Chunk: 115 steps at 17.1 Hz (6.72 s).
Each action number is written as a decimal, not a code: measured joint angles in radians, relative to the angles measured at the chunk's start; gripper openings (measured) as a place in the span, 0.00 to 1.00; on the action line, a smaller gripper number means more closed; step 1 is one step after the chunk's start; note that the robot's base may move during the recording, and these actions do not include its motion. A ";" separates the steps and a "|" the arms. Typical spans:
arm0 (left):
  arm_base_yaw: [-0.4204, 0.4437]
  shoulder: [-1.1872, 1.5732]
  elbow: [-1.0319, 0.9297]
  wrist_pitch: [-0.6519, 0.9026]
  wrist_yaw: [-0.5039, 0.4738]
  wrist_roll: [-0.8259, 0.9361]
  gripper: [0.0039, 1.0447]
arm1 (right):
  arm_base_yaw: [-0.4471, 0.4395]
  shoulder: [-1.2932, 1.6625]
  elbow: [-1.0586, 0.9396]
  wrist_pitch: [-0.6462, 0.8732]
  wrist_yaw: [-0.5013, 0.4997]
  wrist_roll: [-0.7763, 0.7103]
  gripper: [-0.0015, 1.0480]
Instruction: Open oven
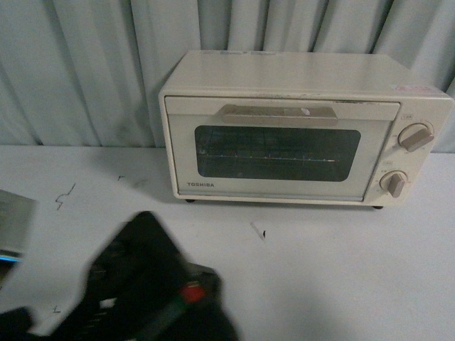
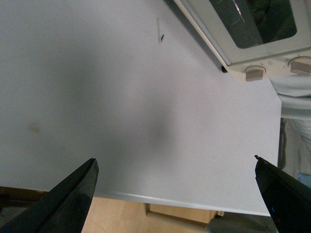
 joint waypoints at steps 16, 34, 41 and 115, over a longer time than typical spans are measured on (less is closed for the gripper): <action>0.133 0.821 0.473 0.356 0.096 -0.146 0.94 | 0.000 0.000 0.000 0.000 0.000 0.000 0.94; 0.299 0.875 0.402 0.482 0.132 -0.150 0.94 | 0.000 0.000 0.000 0.000 0.000 0.000 0.94; 0.288 0.875 0.400 0.494 0.151 -0.157 0.94 | 0.000 0.000 0.000 0.000 0.000 0.000 0.94; 0.290 0.874 0.398 0.493 0.150 -0.157 0.94 | 0.253 0.829 0.212 -0.044 0.664 0.640 0.44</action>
